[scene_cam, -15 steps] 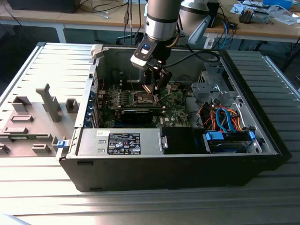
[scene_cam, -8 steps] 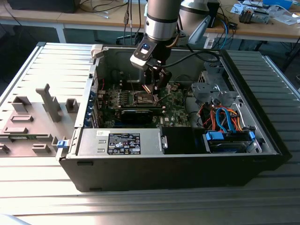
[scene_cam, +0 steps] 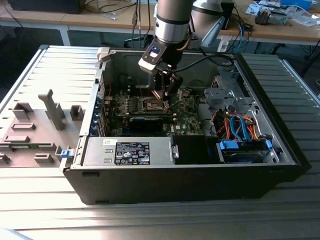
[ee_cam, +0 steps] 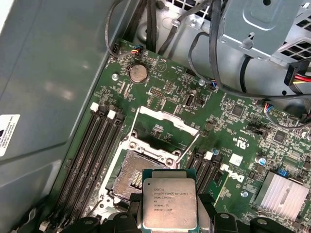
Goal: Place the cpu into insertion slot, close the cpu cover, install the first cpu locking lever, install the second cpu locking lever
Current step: 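Place the cpu into insertion slot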
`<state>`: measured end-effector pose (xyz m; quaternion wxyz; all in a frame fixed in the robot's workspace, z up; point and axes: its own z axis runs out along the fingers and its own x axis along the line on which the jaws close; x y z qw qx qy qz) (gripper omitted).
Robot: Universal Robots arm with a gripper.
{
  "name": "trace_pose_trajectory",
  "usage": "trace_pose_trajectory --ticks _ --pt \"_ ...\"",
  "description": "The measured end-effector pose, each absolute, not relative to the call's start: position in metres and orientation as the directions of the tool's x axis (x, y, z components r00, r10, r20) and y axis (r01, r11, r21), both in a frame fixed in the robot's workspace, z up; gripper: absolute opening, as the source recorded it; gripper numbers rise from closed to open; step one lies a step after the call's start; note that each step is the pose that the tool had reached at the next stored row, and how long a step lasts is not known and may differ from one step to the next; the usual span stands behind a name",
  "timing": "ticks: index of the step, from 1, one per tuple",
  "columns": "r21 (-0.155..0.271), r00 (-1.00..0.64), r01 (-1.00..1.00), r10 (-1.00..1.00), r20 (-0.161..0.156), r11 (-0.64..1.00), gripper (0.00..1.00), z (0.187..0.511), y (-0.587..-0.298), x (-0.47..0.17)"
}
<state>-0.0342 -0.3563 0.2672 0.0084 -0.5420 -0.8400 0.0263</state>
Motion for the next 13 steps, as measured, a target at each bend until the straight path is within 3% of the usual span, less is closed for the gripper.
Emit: trace_pose_trajectory --ticks 13 --pt "-0.053 -0.375 0.926 0.927 -0.014 0.374 0.54 0.2672 -0.3563 -0.0341"
